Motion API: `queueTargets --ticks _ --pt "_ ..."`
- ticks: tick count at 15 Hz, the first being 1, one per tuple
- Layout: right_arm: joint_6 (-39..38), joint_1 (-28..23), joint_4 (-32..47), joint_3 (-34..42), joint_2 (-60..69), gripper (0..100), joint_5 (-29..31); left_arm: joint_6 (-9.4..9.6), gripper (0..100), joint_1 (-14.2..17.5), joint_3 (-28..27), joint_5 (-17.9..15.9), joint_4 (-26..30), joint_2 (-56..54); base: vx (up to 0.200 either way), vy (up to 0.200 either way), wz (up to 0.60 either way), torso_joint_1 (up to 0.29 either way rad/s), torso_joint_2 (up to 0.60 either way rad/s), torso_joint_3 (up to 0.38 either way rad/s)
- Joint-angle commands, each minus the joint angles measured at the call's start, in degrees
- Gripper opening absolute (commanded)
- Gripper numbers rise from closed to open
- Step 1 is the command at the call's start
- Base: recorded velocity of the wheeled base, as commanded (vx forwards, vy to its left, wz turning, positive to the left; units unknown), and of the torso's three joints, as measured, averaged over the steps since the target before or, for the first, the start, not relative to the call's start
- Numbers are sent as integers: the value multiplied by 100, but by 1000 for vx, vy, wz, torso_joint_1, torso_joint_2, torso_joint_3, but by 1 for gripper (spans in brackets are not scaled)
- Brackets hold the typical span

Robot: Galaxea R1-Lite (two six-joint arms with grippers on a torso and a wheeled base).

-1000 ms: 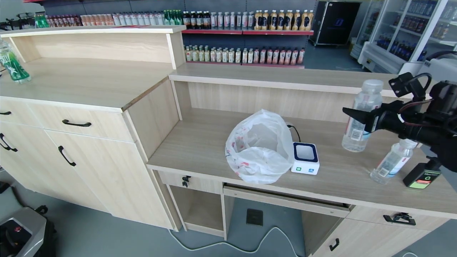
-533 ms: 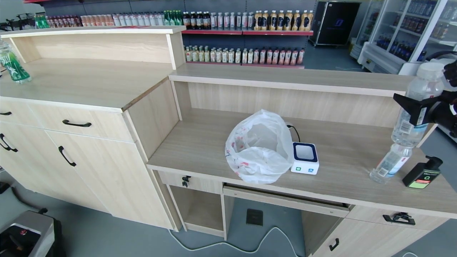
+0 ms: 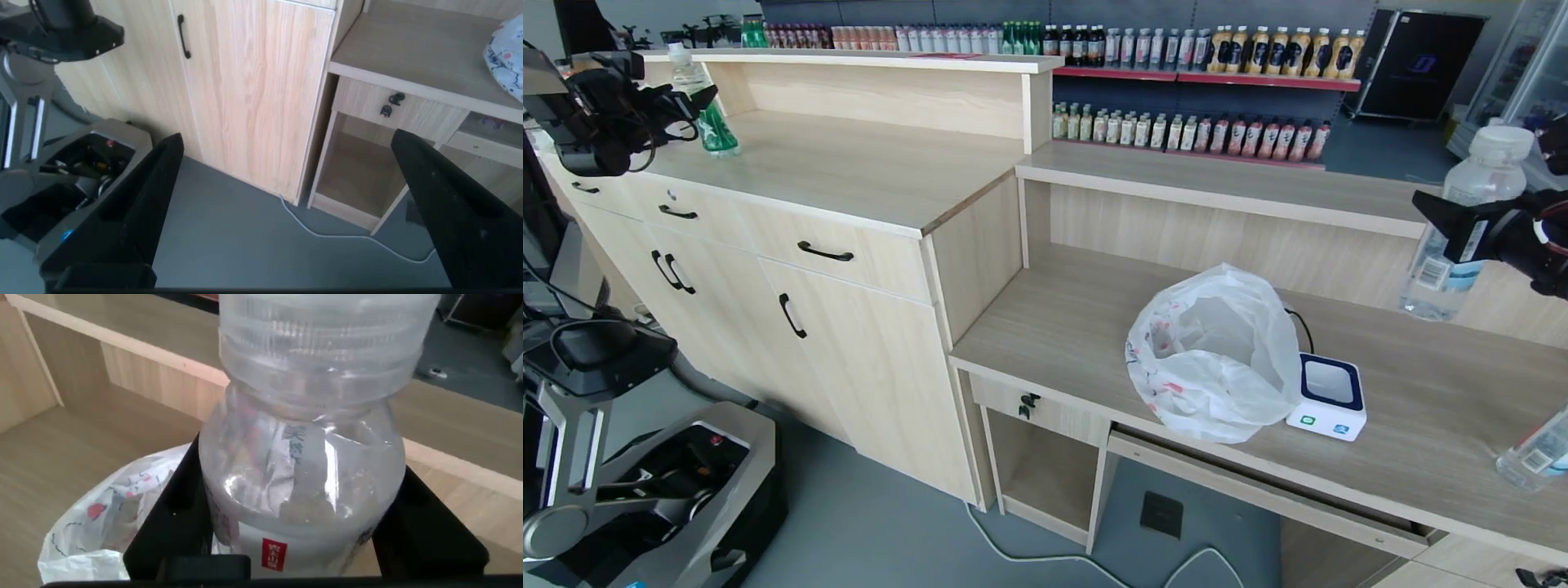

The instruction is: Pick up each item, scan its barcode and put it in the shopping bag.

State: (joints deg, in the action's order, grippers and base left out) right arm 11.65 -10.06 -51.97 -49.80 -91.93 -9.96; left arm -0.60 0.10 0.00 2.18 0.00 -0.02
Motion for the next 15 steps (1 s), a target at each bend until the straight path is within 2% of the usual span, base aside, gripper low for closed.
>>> queueTargets --ticks 1,8,11,15 --pt "-462 13 -85 -425 -739 0 -32 -2 100 -1 0 2 0 2 0 0 0 0 0 0" --pt "-647 619 -1404 -1269 -2857 0 -147 -2 100 -1 0 2 0 2 0 0 0 0 0 0" --pt "-594 689 -1914 -1603 -3437 0 -577 -2 100 -1 0 2 0 2 0 0 0 0 0 0" --pt "-524 689 -2414 -1964 -4105 0 -621 -2 100 -1 0 2 0 2 0 0 0 0 0 0"
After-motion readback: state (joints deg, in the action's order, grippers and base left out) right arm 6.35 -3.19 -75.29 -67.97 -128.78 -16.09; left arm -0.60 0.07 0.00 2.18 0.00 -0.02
